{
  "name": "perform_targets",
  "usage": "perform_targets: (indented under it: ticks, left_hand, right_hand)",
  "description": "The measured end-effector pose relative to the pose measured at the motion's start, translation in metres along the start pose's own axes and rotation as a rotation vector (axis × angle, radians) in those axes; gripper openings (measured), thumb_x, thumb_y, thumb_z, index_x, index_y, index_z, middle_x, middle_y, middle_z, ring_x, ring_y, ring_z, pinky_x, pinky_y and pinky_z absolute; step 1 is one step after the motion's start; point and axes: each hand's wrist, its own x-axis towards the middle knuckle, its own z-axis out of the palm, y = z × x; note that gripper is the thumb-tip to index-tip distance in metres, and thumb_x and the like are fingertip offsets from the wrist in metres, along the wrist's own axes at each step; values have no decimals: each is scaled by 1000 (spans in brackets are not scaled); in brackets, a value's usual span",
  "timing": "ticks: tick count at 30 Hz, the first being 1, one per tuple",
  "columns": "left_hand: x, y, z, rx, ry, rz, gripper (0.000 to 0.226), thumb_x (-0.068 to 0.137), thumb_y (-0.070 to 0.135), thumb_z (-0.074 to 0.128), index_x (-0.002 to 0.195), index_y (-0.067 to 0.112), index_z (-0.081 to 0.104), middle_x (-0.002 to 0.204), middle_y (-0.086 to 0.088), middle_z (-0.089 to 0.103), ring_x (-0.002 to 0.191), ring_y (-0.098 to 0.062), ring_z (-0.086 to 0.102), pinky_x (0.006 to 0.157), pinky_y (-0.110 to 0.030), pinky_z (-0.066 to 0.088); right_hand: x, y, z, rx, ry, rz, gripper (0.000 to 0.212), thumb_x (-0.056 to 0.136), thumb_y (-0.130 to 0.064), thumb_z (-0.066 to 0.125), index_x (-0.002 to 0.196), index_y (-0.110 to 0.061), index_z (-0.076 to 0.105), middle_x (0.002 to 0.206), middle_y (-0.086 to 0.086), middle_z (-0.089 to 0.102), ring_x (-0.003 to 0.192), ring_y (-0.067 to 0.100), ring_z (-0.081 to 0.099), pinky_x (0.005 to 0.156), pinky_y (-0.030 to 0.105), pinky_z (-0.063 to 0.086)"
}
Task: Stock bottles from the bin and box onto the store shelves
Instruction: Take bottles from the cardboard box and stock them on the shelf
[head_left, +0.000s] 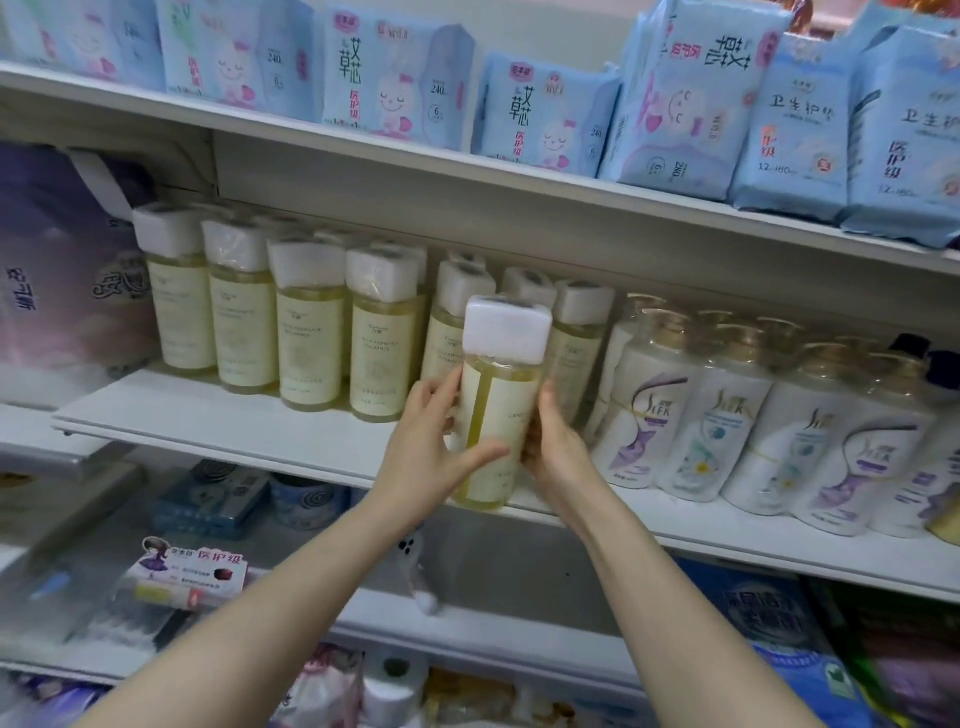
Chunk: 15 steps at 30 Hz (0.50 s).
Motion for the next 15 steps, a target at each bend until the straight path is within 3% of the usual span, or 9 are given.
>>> perform_targets:
  ticks: [3, 5, 9, 12, 15]
  left_hand:
    - [-6, -9, 5, 80, 14, 0, 98, 72, 45, 81, 151, 43, 22, 122, 9, 38, 110, -3, 47, 96, -13, 41]
    - [-3, -9, 3, 99, -1, -10, 96, 74, 44, 81, 149, 48, 21, 118, 11, 39, 105, 1, 47, 91, -10, 40]
    - [4, -13, 1, 68, -34, -4, 80, 78, 34, 80, 145, 44, 38, 116, 24, 53, 102, 5, 56, 86, -17, 49]
    - [8, -17, 6, 7, -29, 10, 68, 81, 23, 78, 142, 35, 49, 120, 14, 65, 103, 5, 61, 91, -13, 48]
    - [12, -22, 13, -32, -14, -27, 54, 87, 15, 72, 137, 29, 56, 113, 10, 65, 100, 1, 65, 97, -26, 51]
  right_hand:
    - [2, 16, -3, 26, -18, 67, 51, 99, -61, 30, 115, -27, 65, 131, 2, 65, 123, 17, 60, 111, 45, 43]
    - [2, 19, -6, 2, -10, 53, 50, 102, -56, 29, 123, -25, 63, 132, 2, 65, 124, 16, 60, 112, 44, 43]
    - [-2, 22, -11, -52, 52, -12, 55, 100, -57, 36, 139, -23, 55, 136, 0, 62, 127, 16, 57, 113, 47, 41]
    - [-6, 31, -19, -97, 138, -69, 49, 94, -53, 47, 134, -26, 56, 133, -6, 63, 125, 13, 58, 110, 46, 43]
    - [-16, 36, -22, -170, 187, -124, 30, 101, -35, 52, 131, -31, 53, 124, -17, 61, 119, 7, 59, 106, 42, 48]
